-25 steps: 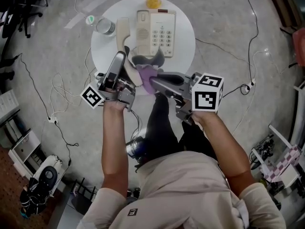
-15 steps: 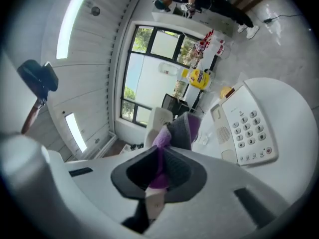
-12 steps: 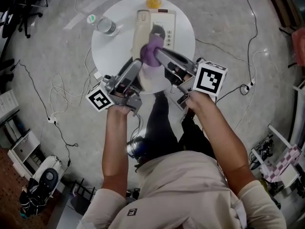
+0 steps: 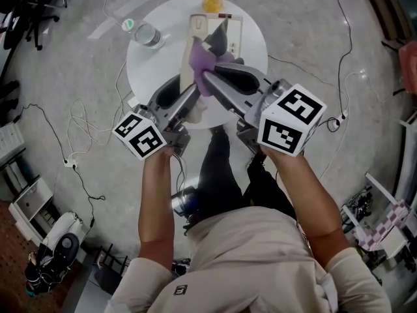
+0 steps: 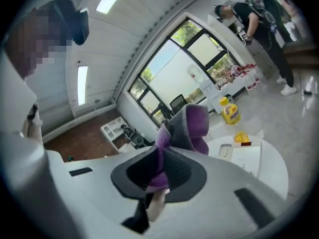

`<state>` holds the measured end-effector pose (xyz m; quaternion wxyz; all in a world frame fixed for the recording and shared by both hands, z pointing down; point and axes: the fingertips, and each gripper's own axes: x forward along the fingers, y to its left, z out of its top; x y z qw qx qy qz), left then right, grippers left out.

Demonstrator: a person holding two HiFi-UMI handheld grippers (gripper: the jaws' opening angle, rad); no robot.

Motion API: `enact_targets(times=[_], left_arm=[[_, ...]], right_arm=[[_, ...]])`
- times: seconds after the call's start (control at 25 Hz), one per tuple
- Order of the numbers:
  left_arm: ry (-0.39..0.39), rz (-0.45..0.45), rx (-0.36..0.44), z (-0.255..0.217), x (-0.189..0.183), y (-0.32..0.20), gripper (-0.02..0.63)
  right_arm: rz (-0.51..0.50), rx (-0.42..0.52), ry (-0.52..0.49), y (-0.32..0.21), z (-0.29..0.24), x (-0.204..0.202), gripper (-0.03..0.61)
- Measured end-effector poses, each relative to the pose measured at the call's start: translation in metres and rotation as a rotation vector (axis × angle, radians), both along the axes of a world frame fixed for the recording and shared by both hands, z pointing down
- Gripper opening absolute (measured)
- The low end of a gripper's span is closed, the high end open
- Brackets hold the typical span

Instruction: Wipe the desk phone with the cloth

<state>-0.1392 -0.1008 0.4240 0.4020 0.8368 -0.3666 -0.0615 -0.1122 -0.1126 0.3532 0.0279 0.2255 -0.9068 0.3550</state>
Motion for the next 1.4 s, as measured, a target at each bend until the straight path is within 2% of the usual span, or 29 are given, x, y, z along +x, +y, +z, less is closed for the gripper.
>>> enact_targets(times=[0.12, 0.24, 0.4, 0.56, 0.84, 1.08, 1.4], left_arm=[[-0.112, 0.029, 0.015, 0.002, 0.006, 0.004, 0.21], [-0.205, 0.06, 0.056, 0.009, 0.011, 0.007, 0.21], [-0.292, 0.104, 0.068, 0.015, 0.018, 0.011, 0.209], [-0.315, 0.127, 0.07, 0.016, 0.022, 0.013, 0.209], [-0.326, 0.114, 0.081, 0.013, 0.02, 0.006, 0.209], [-0.334, 0.08, 0.082, 0.013, 0.015, -0.004, 0.208], [-0.357, -0.008, 0.077, 0.019, 0.003, -0.025, 0.209]], right_arm=[[-0.089, 0.081, 0.132, 0.011, 0.004, -0.014, 0.023], [-0.115, 0.117, 0.253, 0.009, 0.018, -0.015, 0.023], [-0.052, 0.105, 0.339, -0.011, 0.034, 0.005, 0.024], [0.065, 0.085, 0.401, -0.039, 0.044, 0.04, 0.023], [0.204, 0.103, 0.413, -0.065, 0.036, 0.082, 0.021], [0.261, 0.132, 0.395, -0.072, 0.025, 0.099, 0.02], [0.318, 0.139, 0.371, -0.073, 0.015, 0.127, 0.02]])
